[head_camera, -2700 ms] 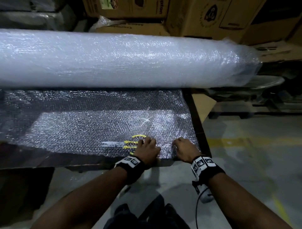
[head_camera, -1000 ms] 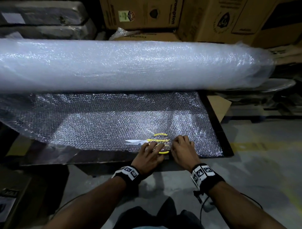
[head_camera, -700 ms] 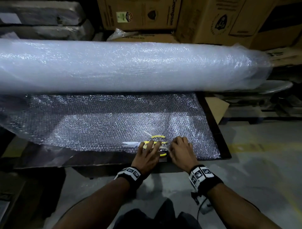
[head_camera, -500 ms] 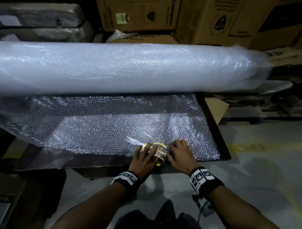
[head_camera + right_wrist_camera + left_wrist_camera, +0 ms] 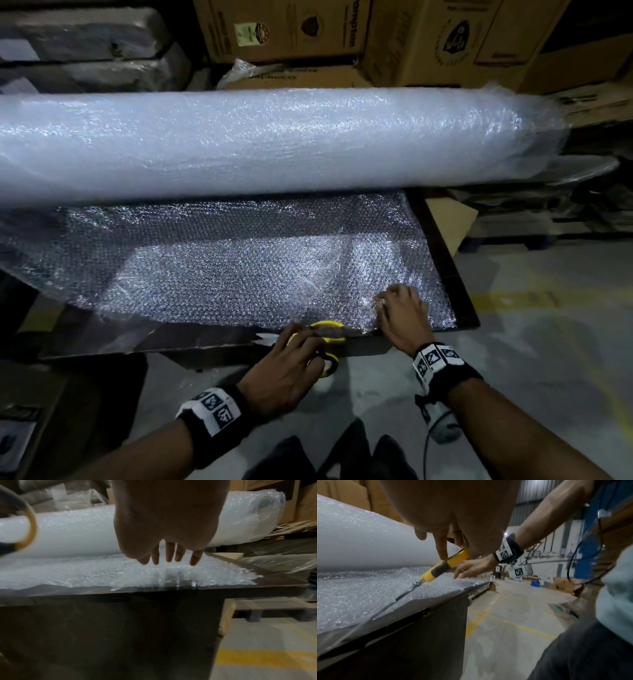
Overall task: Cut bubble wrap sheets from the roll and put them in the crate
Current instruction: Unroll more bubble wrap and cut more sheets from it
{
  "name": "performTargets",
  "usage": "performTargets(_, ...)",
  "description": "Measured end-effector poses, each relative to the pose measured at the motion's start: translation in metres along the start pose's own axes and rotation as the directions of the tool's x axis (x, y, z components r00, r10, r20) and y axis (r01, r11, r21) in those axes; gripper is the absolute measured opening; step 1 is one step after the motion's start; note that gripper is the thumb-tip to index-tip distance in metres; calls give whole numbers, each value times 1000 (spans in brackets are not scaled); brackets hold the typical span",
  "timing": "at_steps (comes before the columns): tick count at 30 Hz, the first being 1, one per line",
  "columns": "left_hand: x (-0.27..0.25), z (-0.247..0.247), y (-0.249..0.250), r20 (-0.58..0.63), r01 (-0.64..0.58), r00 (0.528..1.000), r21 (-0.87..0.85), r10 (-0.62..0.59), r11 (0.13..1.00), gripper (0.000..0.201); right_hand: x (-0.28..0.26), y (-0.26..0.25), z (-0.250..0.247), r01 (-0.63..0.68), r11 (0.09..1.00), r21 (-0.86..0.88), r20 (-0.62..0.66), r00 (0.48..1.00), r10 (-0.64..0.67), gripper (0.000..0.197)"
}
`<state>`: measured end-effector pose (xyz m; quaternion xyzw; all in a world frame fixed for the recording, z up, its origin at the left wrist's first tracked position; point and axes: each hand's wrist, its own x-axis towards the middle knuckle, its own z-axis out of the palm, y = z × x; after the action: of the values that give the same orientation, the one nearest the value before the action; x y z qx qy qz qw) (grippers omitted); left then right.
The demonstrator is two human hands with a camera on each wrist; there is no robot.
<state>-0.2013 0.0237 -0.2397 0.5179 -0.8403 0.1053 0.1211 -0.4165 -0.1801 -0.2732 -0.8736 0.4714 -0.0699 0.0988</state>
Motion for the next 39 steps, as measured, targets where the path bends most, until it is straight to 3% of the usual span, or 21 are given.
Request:
performTargets(3, 6, -14, 3, 54, 80, 996, -82, -76, 993, 12, 3, 17, -3, -42, 995, -90, 168, 984, 57, 31)
performTargets(6, 19, -35, 6, 24, 162, 987, -122, -161, 979, 23, 1, 23, -5, -12, 995, -103, 223, 974, 35, 33)
performTargets(9, 37, -68, 10, -45, 223, 970, -224, -238, 949, 14, 0, 21, -11, -3, 1000, 7, 147, 989, 2, 38)
performTargets(12, 52, -91, 3, -11, 255, 962, -319, -272, 913, 27, 2, 12, -23, 136, 953, 269, 48, 987, -155, 42)
performTargets(15, 69, -95, -5, -38, 249, 965, -163, -259, 955, 14, 5, -8, -51, 204, 849, 487, -31, 976, -216, 21)
performTargets(16, 75, -96, -6, -34, 238, 970, -86, -242, 967, 18, 7, -13, -62, 187, 808, 558, -48, 980, -193, 16)
performTargets(18, 84, -96, -8, -12, 176, 984, 38, -175, 984, 28, 9, -20, -86, 90, 671, 736, -38, 995, -92, 11)
performTargets(20, 90, -95, -8, -5, 95, 996, 102, -95, 990, 27, 9, -24, -109, -49, 476, 878, 60, 998, -8, 14)
performTargets(22, 94, -92, -6, -24, 46, 999, 128, -44, 991, 26, 6, -23, -125, -209, 406, 890, 223, 975, 14, 22)
performTargets(25, 98, -82, -2, -54, -6, 998, 168, 16, 986, 26, -3, -23, -132, -489, 308, 816, 529, 847, -56, 44)
performTargets(27, 101, -79, 2, -68, -42, 996, 202, 57, 978, 18, -11, -21, -133, -612, 179, 770, 632, 770, -89, 35)
performTargets(28, 104, -79, 4, -76, -58, 994, 210, 76, 976, 17, -13, -19, -133, -631, 154, 761, 646, 758, -90, 31)
performTargets(31, 111, -77, 6, -74, -67, 994, 171, 80, 983, 8, -15, -12, -131, -623, 168, 764, 640, 764, -79, 16)
performTargets(32, 113, -78, 3, -48, -22, 998, 154, 30, 988, 16, -15, -10, -131, -613, 187, 768, 633, 771, -72, 16)
performTargets(34, 113, -84, -10, 68, 108, 990, 178, -121, 978, 54, -14, -5, -131, -596, 237, 767, 624, 779, -58, 17)
performTargets(36, 113, -94, -24, 236, 183, 943, 228, -237, 956, 93, -14, -1, -133, -575, 290, 765, 614, 786, -63, 19)
performTargets(37, 115, -100, -30, 318, 180, 913, 251, -256, 951, 98, -14, -1, -134, -563, 310, 766, 610, 790, -71, 21)
performTargets(39, 120, -110, -36, 447, 135, 856, 290, -259, 947, 78, -13, 0, -137, -527, 344, 777, 589, 802, -101, 24)
